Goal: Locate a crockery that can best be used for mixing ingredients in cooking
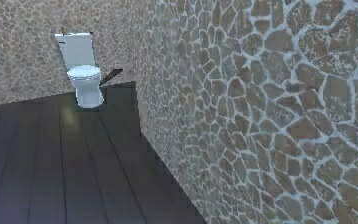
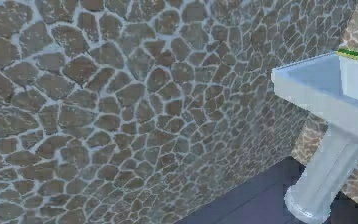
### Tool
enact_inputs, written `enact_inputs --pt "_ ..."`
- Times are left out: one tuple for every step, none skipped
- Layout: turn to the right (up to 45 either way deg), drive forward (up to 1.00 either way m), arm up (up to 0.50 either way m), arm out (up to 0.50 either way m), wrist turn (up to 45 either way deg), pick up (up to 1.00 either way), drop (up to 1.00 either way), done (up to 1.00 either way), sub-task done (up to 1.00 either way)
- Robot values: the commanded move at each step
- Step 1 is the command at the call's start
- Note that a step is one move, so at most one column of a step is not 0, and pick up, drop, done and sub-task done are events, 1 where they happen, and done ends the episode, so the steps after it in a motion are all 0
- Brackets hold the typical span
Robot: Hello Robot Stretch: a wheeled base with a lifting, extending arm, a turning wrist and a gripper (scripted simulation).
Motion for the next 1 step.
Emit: enact_inputs --pt "-45.0 0.0 0.0 0.0 0.0 0.0 0.0 0.0 0.0"
